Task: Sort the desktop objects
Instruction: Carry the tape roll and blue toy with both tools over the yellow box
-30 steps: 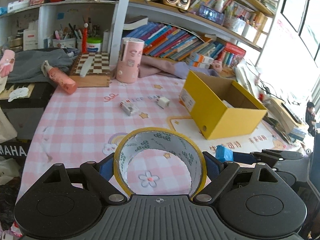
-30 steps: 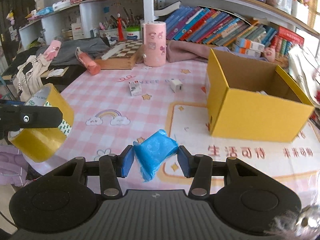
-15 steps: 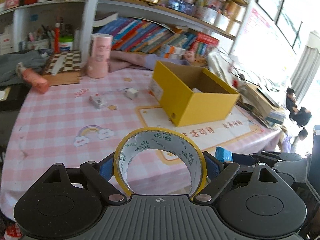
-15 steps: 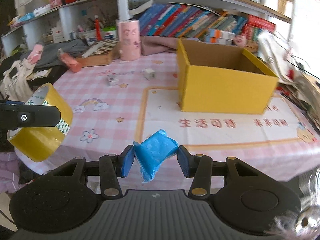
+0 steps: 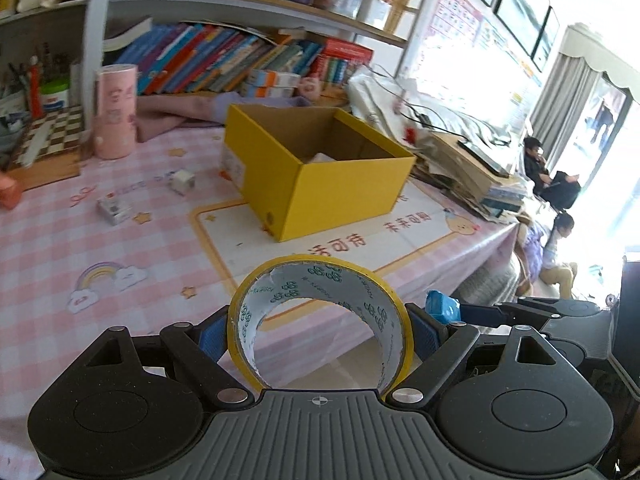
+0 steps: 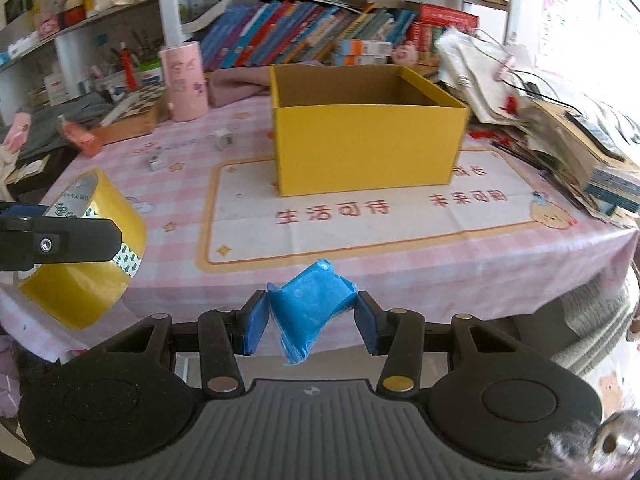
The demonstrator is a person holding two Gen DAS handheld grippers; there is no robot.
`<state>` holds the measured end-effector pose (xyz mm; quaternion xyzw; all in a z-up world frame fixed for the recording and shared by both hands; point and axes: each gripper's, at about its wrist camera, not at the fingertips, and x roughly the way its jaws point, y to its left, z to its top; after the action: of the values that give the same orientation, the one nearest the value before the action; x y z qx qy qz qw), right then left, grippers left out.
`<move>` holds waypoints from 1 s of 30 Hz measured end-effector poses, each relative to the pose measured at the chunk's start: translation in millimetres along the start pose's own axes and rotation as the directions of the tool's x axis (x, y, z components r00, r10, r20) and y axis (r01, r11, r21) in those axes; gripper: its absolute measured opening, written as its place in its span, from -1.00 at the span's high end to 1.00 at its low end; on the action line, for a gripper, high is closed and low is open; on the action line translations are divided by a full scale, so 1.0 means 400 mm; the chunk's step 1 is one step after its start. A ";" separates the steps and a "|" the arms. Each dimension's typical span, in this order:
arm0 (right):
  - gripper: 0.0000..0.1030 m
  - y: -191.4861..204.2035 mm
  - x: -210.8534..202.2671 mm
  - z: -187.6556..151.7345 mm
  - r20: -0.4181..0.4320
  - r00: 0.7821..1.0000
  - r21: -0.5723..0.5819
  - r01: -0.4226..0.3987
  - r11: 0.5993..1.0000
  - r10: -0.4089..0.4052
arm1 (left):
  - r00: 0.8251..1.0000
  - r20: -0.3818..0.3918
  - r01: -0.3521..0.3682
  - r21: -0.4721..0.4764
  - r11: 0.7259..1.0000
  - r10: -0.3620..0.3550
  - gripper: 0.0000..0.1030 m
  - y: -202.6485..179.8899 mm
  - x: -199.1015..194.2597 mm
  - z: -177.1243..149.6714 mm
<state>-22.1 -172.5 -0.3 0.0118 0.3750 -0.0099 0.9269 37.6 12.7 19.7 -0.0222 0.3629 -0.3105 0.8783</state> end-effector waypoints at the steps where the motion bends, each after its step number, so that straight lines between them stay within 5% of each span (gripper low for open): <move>1: 0.14 -0.008 -0.001 0.000 0.000 1.000 0.003 0.007 1.000 -0.007 | 1.000 -0.002 0.005 0.003 1.000 -0.005 -0.73 -0.005 0.007 0.003; 30: 0.15 -0.214 0.079 0.059 -0.035 0.998 0.072 0.049 0.996 -0.046 | 0.997 -0.038 0.077 0.085 0.993 -0.074 -0.73 -0.153 0.203 0.141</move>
<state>14.7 -259.1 -6.6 0.0367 0.3900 -0.0455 0.9190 86.0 -92.8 26.9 0.0076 0.3633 -0.3592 0.8596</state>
